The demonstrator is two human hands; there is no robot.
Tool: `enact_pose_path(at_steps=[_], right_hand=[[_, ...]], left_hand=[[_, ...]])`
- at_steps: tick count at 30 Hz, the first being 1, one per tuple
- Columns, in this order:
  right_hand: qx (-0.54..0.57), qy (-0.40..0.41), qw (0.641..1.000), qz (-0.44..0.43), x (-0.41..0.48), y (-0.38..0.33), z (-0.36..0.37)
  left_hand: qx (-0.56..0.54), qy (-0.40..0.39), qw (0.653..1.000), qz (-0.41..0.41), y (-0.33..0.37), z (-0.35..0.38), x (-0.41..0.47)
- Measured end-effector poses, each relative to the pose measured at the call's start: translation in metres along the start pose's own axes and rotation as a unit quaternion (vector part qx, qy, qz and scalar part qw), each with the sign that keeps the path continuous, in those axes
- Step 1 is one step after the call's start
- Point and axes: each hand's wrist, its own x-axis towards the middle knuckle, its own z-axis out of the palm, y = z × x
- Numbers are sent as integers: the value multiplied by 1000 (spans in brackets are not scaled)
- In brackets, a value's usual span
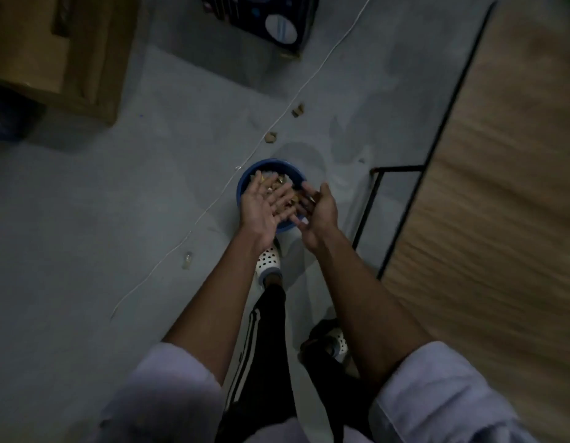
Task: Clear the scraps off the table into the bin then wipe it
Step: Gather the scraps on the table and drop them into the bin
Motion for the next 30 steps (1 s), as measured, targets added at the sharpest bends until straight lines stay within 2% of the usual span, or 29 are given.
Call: enact_pose_path(at_steps=[6,11,16,20,24,30], right_hand=[[8,-115,987,-114,-133,-47,-64],[72,-166,970,-163,-221,-61,-204],[75,-83,970,-215,-270,-51,-346],[92,-33,966,-239,-292,-49,-416],[126,-21,960,-250,-298,-60,-458],[126,14,959,-254,-281,-86,-489]], left_hand=[[61,-57,991,106,-15,81,-139],[134,-141,971,140,-94,141,-245],[307,-150,923,176,-195,197,-302],[389,-182,881,198,-255,230,-328],[401,-217,873,173,-290,252,-342],[420,-194,872,159,-315,286,-320]])
